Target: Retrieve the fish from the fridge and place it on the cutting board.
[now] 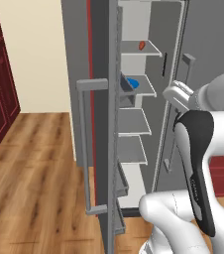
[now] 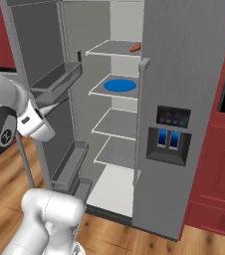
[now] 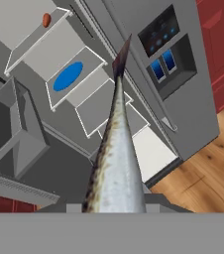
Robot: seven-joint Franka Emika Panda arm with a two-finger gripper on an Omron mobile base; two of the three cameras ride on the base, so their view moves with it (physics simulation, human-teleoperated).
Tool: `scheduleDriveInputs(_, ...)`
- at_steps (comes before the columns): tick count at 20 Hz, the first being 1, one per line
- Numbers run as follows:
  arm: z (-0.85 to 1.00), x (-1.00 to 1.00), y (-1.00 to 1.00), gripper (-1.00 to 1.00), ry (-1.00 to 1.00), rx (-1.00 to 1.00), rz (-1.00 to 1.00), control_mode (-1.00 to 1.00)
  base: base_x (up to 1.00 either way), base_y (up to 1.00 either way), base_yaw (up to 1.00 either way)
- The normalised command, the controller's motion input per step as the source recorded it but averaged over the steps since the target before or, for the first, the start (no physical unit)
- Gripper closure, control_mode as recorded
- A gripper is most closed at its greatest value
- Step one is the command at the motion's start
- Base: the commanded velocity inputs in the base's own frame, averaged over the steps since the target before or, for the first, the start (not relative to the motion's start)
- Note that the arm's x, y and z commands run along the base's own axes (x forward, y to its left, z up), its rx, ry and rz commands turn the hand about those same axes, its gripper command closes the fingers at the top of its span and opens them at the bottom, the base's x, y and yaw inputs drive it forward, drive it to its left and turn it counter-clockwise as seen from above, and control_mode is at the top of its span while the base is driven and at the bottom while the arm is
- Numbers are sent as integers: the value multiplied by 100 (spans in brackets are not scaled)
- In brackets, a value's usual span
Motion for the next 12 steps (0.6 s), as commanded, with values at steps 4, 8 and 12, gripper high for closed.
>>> scheduleDriveInputs(4,0,0,0,100,0,0,0,100,-100,-61,19)
scheduleDriveInputs(8,0,0,0,100,0,0,0,100,-100,-41,13)
scheduleDriveInputs(12,0,0,0,100,0,0,0,100,-59,-12,-81)
